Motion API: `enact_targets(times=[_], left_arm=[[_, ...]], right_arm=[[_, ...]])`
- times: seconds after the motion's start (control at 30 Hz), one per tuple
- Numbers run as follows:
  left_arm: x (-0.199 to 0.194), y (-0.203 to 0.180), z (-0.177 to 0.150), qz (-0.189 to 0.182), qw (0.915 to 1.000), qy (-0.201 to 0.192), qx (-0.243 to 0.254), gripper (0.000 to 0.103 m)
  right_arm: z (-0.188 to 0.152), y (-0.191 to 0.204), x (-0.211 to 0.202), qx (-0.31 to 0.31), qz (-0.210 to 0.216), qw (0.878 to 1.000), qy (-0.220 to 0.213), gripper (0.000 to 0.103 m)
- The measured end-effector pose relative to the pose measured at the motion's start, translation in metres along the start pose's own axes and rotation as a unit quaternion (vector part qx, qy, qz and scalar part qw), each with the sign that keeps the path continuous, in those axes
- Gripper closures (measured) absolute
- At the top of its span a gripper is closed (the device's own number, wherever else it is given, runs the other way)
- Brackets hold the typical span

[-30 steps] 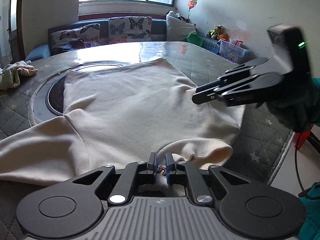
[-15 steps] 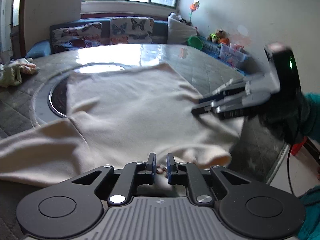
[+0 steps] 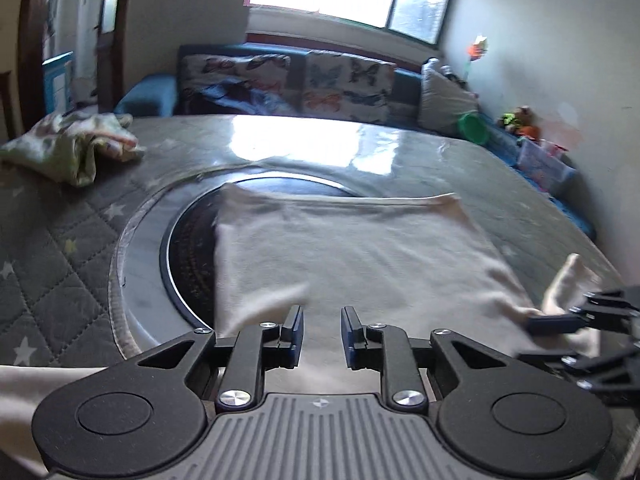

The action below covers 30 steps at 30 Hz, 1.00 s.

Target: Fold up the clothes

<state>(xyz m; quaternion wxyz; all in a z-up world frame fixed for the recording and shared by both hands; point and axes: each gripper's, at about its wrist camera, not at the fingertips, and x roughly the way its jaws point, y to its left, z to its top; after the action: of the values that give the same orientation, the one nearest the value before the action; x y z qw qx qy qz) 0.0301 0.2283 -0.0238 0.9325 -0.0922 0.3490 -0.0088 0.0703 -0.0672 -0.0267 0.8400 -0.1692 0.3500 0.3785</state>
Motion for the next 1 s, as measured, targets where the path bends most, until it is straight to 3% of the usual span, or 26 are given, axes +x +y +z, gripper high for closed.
enact_targets(times=[0.17, 0.3, 0.53, 0.6, 0.67, 0.7, 0.83, 0.9, 1.0], left_arm=[[0.009, 0.019, -0.004, 0.040, 0.9991, 0.006, -0.016, 0.081], [0.006, 0.025, 0.001, 0.037, 0.9987, 0.001, -0.034, 0.080], [0.016, 0.019, 0.002, 0.060, 0.9982, 0.001, -0.007, 0.080], [0.005, 0.025, 0.002, 0.058, 0.9981, -0.011, -0.019, 0.076], [-0.013, 0.033, 0.000, 0.068, 0.9968, -0.032, -0.029, 0.064], [-0.023, 0.039, -0.002, 0.078, 0.9955, -0.042, -0.036, 0.063], [-0.064, 0.073, -0.015, 0.161, 0.9816, -0.067, -0.078, 0.050], [-0.083, 0.091, -0.024, 0.215, 0.9676, -0.079, -0.107, 0.046], [-0.109, 0.118, -0.036, 0.266, 0.9461, -0.094, -0.159, 0.040]], right_arm=[[0.000, 0.000, 0.001, 0.001, 0.002, 1.000, -0.001, 0.063], [-0.001, 0.000, 0.001, 0.002, 0.003, 1.000, -0.002, 0.061], [-0.001, 0.001, 0.002, 0.004, 0.003, 1.000, -0.003, 0.059], [0.000, 0.001, 0.002, 0.004, 0.002, 1.000, -0.003, 0.059], [0.000, 0.001, 0.002, 0.004, 0.002, 1.000, -0.003, 0.059], [0.000, 0.001, 0.002, 0.004, 0.002, 1.000, -0.003, 0.059], [0.000, 0.001, 0.002, 0.003, 0.002, 1.000, -0.003, 0.059], [-0.001, 0.001, 0.002, 0.003, 0.002, 1.000, -0.003, 0.059], [0.000, 0.002, 0.002, 0.002, 0.001, 1.000, -0.003, 0.058]])
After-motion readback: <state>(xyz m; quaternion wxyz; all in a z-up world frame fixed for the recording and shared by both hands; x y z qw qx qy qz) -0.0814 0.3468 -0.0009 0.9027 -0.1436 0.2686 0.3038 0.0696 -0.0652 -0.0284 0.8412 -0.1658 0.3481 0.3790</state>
